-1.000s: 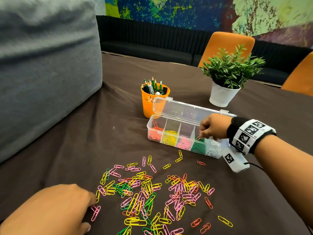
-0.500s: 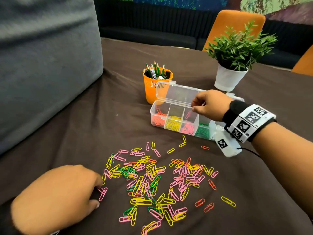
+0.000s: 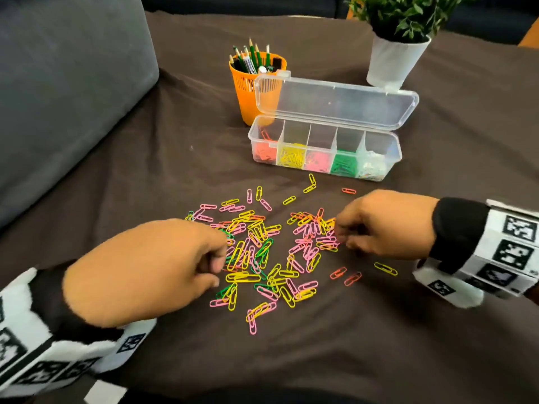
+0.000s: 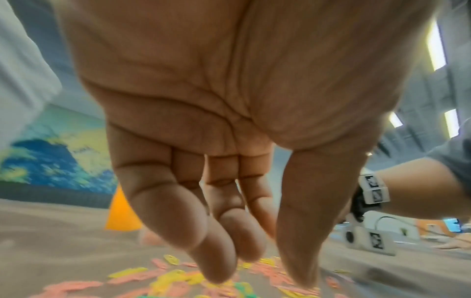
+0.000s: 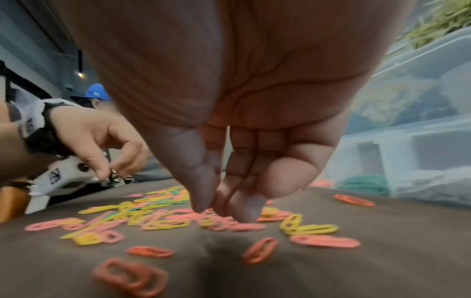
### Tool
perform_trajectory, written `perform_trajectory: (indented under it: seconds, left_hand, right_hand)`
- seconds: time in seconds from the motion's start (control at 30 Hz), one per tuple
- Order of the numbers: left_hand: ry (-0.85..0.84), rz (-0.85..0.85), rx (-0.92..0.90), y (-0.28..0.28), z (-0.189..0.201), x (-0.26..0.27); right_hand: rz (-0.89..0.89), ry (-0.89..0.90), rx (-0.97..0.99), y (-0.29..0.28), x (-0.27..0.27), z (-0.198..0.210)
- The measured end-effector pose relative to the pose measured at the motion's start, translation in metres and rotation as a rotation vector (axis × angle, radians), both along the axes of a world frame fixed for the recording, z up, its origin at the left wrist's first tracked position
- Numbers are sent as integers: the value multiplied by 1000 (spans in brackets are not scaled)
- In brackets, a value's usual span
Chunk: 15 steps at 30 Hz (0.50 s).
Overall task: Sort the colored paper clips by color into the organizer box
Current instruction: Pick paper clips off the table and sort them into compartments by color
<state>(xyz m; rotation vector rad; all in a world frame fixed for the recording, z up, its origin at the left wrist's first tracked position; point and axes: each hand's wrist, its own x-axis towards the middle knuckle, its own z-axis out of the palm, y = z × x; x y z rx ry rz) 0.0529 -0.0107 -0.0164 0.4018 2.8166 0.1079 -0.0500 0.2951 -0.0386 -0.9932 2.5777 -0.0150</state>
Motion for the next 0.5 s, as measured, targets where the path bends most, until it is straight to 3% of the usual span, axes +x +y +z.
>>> perform_trajectory:
  seconds: [0.23, 0.37, 0.5]
  left_hand:
    - [-41, -280, 2, 57, -17, -6]
    - [-62, -278, -97, 62, -28, -9]
    - [-160, -229, -9, 56, -36, -6]
  right_hand:
    - [135, -73, -82, -35, 50, -15]
    - [121, -54, -28, -47, 51, -21]
    - [129, -74, -46, -46, 51, -21]
